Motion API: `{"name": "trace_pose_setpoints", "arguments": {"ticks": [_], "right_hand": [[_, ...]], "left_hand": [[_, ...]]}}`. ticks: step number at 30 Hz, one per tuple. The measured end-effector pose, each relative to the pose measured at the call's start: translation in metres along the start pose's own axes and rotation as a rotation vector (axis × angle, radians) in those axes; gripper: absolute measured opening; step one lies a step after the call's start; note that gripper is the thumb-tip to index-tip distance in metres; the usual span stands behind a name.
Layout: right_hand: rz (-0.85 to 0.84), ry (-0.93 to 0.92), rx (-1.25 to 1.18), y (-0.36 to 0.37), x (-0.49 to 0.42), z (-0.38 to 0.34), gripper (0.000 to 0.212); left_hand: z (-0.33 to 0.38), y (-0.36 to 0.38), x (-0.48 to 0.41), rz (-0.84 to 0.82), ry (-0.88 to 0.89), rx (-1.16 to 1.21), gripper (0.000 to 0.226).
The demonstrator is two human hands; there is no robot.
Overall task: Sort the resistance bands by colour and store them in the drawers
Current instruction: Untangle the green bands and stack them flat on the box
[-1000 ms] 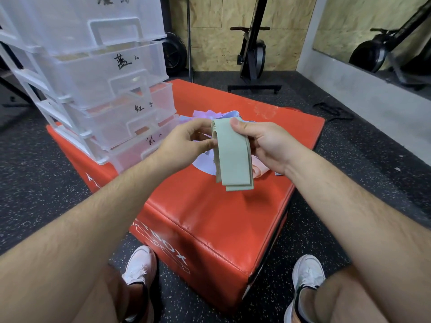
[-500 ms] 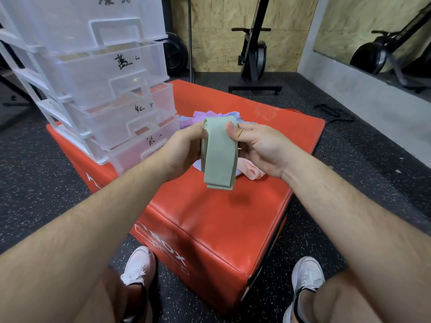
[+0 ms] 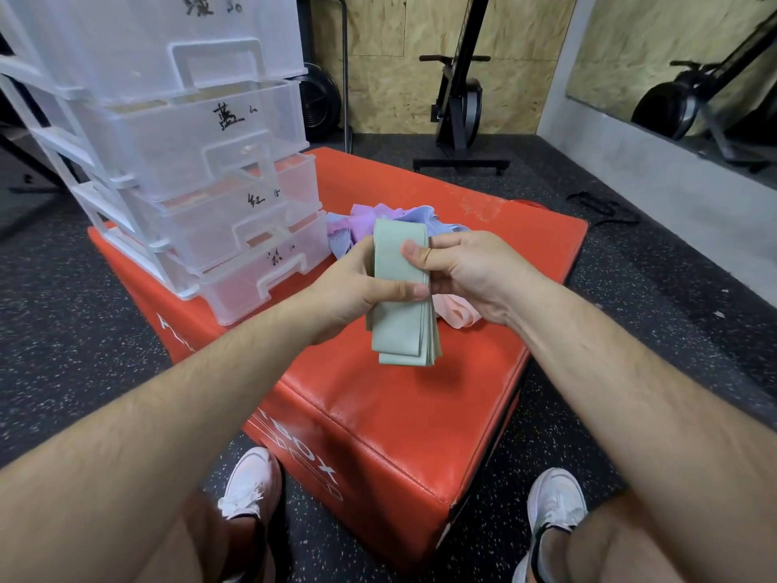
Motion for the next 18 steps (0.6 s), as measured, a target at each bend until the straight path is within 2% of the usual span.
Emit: {"name": "trace_pose_setpoints", "arguments": {"ticks": [4,6,8,12,13,15,17,18], "right_hand": [[0.155,0.011,0.000,-0.011,0.002,0.003,0.032],[0.188,0.017,0.022,-0.017,0.001,0.003,0.029],[0.166,0.072,0.011,-0.017,0.001,0.006,0.031],[0.071,0.122,0.097,-0.009,0.006,0.008,0.029],[0.075,0.102,0.184,-0.010,0.007,0.006,0.038],[0.113,-0.021,0.496,-0.016,0.007,-0.005,0.070],[0.010,-0.175,0.802,-0.007,0.005,-0.007,0.092],[-0.081,-0.210,0.878,0.000,0.003,0.003,0.091]], "left_hand": [[-0.006,0.011,0.002,-0.037,-0.041,0.024,0.041],[-0.009,0.013,0.002,-0.048,-0.066,0.045,0.040],[-0.013,0.013,0.003,-0.046,-0.098,0.065,0.045],[-0.015,0.006,0.001,-0.002,-0.113,0.045,0.036],[-0.017,0.002,0.000,0.012,-0.122,-0.018,0.038],[-0.022,-0.008,-0.002,0.013,-0.146,-0.332,0.041],[-0.025,-0.009,-0.004,-0.051,-0.121,-0.768,0.037],[-0.027,-0.005,-0.005,-0.099,-0.105,-0.941,0.037]]}}
Point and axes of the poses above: each hand's wrist, its own x-axis away from the middle knuckle, its own y-axis out of the palm, z = x × y, the point moved 10 cm from there along -x, towards the middle knuckle, and after that the axes turned 15 degrees about -x, right-handed, at the moved point
